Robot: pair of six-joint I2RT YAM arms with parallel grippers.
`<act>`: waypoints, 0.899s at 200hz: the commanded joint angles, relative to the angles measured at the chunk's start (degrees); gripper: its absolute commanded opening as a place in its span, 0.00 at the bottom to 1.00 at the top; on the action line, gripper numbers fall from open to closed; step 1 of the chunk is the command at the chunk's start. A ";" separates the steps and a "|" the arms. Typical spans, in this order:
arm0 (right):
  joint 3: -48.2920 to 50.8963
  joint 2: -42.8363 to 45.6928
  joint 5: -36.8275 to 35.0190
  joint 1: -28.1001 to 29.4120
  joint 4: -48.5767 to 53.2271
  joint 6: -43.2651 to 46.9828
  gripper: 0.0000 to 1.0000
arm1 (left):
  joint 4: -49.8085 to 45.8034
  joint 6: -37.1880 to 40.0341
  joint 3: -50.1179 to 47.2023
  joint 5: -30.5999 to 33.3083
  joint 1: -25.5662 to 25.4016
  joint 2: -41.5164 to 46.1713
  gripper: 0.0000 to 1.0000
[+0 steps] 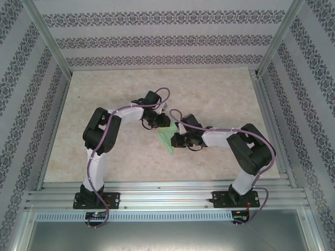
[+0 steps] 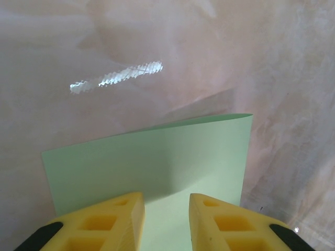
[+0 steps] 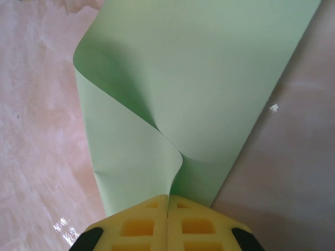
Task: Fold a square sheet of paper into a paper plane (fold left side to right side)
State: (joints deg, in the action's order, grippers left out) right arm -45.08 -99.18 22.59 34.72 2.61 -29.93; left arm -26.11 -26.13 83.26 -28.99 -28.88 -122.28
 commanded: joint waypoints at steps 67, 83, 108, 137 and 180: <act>-2.07 -0.95 -0.44 -0.90 0.81 0.83 0.00 | -2.01 0.90 -2.17 1.20 -0.08 -1.91 0.31; -2.07 -1.58 -0.77 -0.93 1.11 0.85 0.00 | -1.93 0.91 -2.25 1.15 -0.11 -1.89 0.31; -2.16 -2.51 -0.83 -0.97 0.91 0.62 0.00 | -1.84 0.91 -2.32 1.03 -0.08 -1.78 0.31; -2.36 -3.47 -1.10 -0.97 1.46 0.77 0.00 | -1.75 0.86 -2.37 1.04 -0.06 -1.68 0.31; -1.81 -4.25 -0.97 -0.90 2.31 1.05 0.00 | -1.86 1.04 -2.18 0.16 -0.06 -0.14 0.33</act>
State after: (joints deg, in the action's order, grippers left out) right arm -46.85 -100.95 23.22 34.06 3.44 -29.93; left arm -25.78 -26.13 83.09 -29.08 -28.86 -122.26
